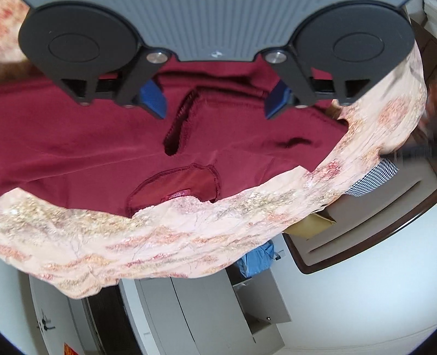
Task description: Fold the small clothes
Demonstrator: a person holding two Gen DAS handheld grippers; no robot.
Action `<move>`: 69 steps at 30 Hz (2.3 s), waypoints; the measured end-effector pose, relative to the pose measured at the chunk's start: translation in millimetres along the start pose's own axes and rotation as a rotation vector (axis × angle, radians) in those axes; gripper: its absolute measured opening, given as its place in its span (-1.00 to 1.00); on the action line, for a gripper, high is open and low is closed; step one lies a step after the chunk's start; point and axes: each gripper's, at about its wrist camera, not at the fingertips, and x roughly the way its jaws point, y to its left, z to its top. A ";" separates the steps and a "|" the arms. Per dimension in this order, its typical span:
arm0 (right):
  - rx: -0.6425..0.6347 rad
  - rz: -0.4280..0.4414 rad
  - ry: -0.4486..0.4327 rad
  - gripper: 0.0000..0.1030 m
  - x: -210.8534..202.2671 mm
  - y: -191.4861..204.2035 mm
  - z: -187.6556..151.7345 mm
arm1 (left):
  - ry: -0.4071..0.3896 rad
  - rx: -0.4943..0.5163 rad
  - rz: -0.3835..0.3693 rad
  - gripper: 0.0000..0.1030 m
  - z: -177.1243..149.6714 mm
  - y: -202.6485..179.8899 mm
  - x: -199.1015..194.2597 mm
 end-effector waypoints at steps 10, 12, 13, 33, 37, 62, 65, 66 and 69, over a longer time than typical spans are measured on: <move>0.084 -0.040 0.019 -0.67 32.5 -16.2 3.8 | 0.018 0.106 -0.037 0.65 -37.8 -41.0 42.9; 0.095 -0.026 0.009 -0.70 31.5 -18.2 5.9 | 0.001 0.081 -0.016 0.54 -33.5 -42.9 49.7; 0.095 -0.022 0.004 -0.70 31.0 -18.7 7.1 | -0.007 0.059 -0.009 0.49 -31.1 -42.4 51.7; -0.017 0.002 0.047 -0.76 18.6 -5.7 -10.3 | 0.070 0.209 -0.058 -0.32 -29.5 -32.1 42.0; -0.050 -0.013 0.031 -0.65 10.6 -2.2 -10.8 | 0.034 0.154 -0.092 0.36 -29.3 -27.5 15.2; -0.096 -0.098 0.028 1.00 -78.5 -24.2 -72.0 | 0.000 0.023 0.184 0.95 -0.9 -41.3 86.2; -0.053 -0.104 0.026 1.00 -98.0 -30.8 -84.4 | -0.039 0.005 0.161 0.99 -6.0 -41.1 53.0; -0.044 -0.109 0.026 1.00 -104.1 -32.4 -88.1 | -0.046 -0.008 0.152 0.99 -8.9 -40.0 40.6; -0.028 -0.150 0.031 1.00 -125.6 -35.1 -99.8 | -0.067 -0.037 0.099 0.99 -20.3 -36.4 -1.1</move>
